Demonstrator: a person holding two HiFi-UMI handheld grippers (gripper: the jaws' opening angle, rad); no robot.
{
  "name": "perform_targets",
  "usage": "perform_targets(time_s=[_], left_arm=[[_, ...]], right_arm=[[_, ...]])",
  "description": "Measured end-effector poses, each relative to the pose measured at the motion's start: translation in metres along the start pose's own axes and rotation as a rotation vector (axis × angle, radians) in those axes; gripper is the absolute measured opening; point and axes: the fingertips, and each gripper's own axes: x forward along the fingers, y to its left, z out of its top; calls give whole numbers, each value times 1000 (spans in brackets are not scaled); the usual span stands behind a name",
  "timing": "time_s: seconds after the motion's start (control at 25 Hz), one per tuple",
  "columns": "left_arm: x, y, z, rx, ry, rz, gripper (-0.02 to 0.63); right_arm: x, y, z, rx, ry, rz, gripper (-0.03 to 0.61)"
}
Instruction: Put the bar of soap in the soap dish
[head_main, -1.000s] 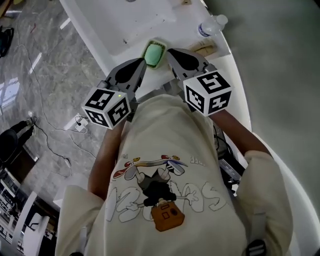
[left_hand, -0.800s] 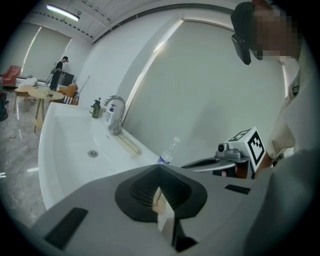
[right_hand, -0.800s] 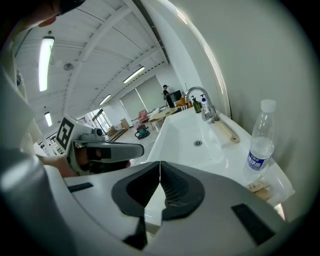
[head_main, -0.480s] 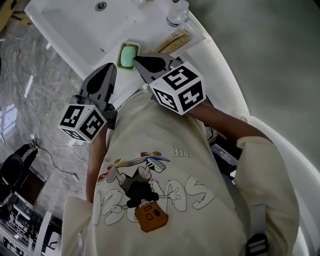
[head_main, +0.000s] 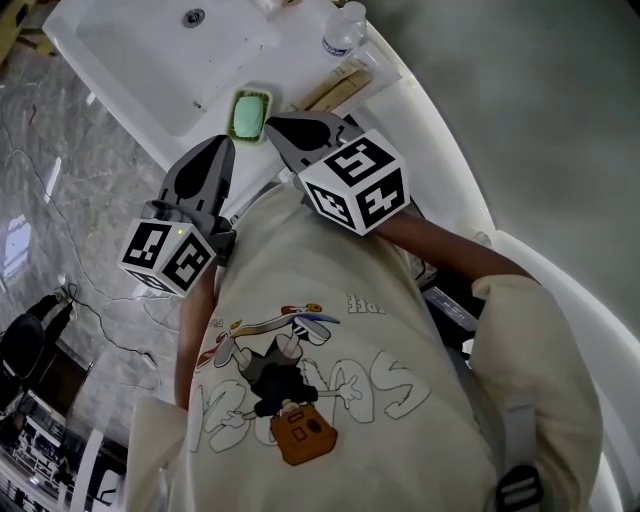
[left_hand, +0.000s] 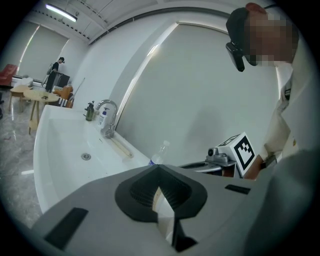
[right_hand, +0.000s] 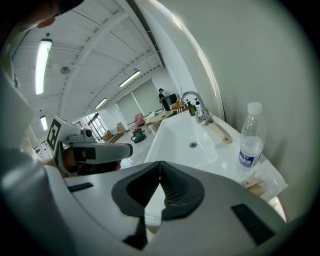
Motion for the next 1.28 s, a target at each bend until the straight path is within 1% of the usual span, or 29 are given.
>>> perform_targets(time_s=[0.16,0.36,0.64,0.96,1.12,1.28], left_arm=[[3,-2,-2,-17,3,-23,8],[0,-6,-2,-13,7,-33,8],[-4,-7,-5,-36,6,-43,8],[1,3,-6,-42,14,-48,8],[7,4,-14,-33,45,-58,8],[3,17,-15,-41,53,-25,8]], right_arm=[[-1,0,0,-10,-2,-5,8],[-5,2,1,-9,-11,-23,8],[-7,12,1,-38,-14,-9,8],[3,7,0,-12,-8,0,8],[4,2,-3,8,-9,-4,8],[9,-1,-5,36,7,-5,8]])
